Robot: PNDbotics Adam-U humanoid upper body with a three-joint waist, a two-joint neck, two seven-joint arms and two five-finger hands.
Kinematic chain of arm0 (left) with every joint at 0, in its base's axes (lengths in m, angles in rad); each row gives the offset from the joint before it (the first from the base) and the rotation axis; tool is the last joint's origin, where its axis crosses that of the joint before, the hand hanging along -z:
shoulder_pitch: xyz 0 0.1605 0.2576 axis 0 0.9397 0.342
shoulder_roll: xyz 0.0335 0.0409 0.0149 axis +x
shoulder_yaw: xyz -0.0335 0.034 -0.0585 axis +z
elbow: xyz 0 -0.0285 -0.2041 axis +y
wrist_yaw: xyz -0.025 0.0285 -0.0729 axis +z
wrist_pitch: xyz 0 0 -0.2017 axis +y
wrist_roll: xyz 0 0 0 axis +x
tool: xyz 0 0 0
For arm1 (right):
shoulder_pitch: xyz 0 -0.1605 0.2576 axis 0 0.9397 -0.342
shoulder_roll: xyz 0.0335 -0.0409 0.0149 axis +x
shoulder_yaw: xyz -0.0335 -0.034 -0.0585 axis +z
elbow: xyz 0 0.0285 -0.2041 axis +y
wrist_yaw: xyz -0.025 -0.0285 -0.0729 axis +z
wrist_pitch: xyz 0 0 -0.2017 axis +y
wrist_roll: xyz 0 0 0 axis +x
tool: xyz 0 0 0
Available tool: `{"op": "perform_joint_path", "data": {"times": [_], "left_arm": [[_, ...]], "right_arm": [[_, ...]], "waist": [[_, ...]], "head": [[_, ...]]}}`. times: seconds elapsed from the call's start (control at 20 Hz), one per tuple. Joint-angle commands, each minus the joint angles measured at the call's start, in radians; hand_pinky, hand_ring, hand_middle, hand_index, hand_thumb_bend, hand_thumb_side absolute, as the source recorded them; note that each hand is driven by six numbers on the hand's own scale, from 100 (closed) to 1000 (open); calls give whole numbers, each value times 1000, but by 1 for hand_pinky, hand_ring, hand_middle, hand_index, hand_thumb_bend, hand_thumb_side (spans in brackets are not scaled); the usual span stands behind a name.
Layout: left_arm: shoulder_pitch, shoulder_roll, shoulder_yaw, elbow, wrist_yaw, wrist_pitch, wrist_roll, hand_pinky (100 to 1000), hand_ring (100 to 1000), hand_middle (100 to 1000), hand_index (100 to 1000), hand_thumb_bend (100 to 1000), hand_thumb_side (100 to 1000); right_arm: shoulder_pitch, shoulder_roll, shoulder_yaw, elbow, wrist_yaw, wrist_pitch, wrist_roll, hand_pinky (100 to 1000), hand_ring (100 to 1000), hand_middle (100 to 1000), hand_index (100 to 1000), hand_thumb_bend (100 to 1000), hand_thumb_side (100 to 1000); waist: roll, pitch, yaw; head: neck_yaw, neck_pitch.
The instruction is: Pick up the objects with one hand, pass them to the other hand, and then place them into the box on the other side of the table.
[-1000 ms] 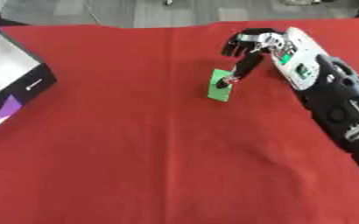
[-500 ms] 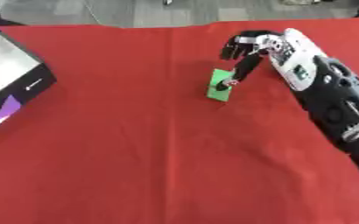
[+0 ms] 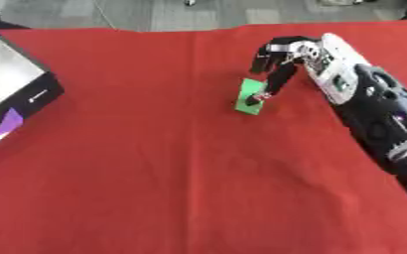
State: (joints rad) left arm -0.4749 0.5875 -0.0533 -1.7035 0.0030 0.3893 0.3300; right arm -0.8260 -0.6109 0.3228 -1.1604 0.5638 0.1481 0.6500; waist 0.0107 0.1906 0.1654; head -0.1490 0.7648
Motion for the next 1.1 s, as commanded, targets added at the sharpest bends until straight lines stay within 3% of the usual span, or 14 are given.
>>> {"op": "perform_joint_path", "data": {"times": [0.05,0.7,1.1], "left_arm": [[-8,18,9,-12,0,-2,0,709,625,691,757,852,522],[1,16,12,-8,0,-1,-4,711,627,700,756,836,524],[3,15,13,-7,-3,2,-7,713,629,702,757,829,527]], "right_arm": [[6,-13,10,17,31,2,7,890,795,674,706,630,231],[19,-4,13,35,14,-2,17,887,799,703,751,650,251],[19,-8,14,28,-3,-4,5,888,791,682,726,633,228]], "waist": [[8,-1,-2],[10,-2,-7],[10,-1,-7]], "head": [[-4,5],[-8,5],[-8,5]]}}
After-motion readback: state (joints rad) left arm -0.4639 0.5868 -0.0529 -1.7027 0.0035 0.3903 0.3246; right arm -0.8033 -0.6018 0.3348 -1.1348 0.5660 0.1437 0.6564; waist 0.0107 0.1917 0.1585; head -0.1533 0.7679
